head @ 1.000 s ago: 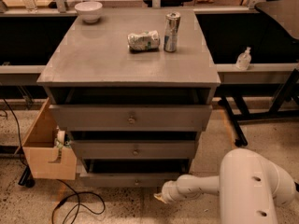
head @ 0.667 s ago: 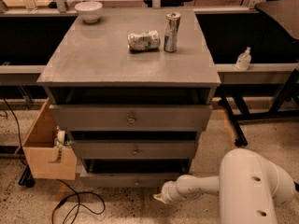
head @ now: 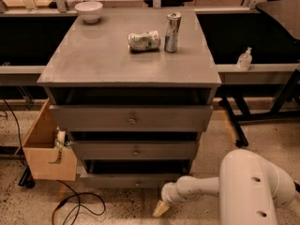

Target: Close bottom drawer

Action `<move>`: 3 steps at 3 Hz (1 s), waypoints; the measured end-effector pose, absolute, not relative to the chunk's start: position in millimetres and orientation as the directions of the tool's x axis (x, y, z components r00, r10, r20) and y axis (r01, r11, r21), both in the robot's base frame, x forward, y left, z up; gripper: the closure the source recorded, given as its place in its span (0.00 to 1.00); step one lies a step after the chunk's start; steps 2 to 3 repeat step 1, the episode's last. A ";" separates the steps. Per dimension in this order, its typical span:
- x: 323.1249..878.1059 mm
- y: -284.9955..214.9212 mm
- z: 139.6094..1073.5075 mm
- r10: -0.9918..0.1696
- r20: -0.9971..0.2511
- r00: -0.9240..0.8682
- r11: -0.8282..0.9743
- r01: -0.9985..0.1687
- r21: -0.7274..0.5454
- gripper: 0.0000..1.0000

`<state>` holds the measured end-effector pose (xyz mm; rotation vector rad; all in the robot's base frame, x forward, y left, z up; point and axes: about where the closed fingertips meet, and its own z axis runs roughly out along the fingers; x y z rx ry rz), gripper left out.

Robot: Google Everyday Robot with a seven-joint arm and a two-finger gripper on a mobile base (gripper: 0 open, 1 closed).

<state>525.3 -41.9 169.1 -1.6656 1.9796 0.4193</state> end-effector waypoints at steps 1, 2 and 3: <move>525.2 -41.8 169.1 -0.817 -0.566 -0.113 0.198 -0.976 -0.090 0.00; 525.2 -41.8 169.1 -0.817 -0.566 -0.113 0.198 -0.976 -0.090 0.00; 525.2 -41.8 169.1 -0.817 -0.566 -0.113 0.198 -0.976 -0.090 0.00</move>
Offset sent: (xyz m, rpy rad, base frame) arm 0.0000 0.0000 0.0000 0.0000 0.0000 0.0000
